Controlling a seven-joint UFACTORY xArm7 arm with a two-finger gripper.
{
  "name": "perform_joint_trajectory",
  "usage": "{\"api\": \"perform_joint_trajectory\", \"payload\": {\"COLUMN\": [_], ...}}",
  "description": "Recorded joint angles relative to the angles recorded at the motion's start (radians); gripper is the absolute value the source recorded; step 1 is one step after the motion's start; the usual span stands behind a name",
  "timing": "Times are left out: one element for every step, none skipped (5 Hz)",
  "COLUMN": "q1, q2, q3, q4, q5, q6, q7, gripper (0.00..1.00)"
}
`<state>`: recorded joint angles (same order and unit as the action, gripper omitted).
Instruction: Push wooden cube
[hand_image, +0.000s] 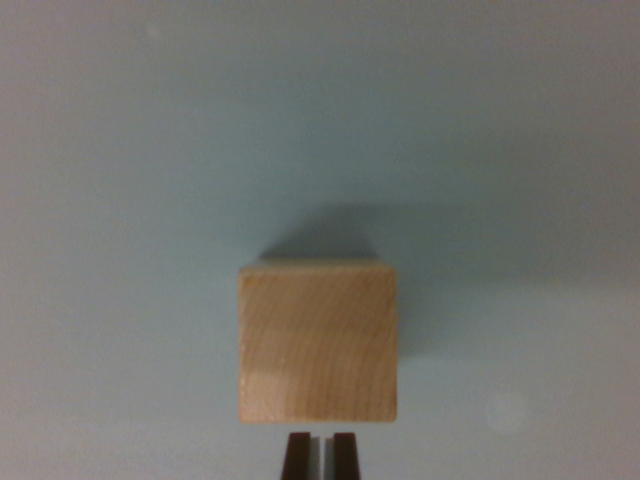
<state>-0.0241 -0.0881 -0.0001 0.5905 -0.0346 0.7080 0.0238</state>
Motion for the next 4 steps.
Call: {"api": "perform_joint_trajectory", "payload": {"q1": [0.0, -0.0002, -0.0002, -0.0003], "q2": [0.0, -0.003, -0.003, -0.005], "q3": [0.0, 0.0, 0.0, 0.001], "q4": [0.0, -0.034, -0.034, -0.065], "q5": [0.0, -0.0002, -0.0002, -0.0004], "q6": [0.0, -0.027, -0.027, -0.052], "q7": [0.0, 0.002, 0.002, 0.004], "gripper": [0.0, 0.0, 0.0, 0.0]}}
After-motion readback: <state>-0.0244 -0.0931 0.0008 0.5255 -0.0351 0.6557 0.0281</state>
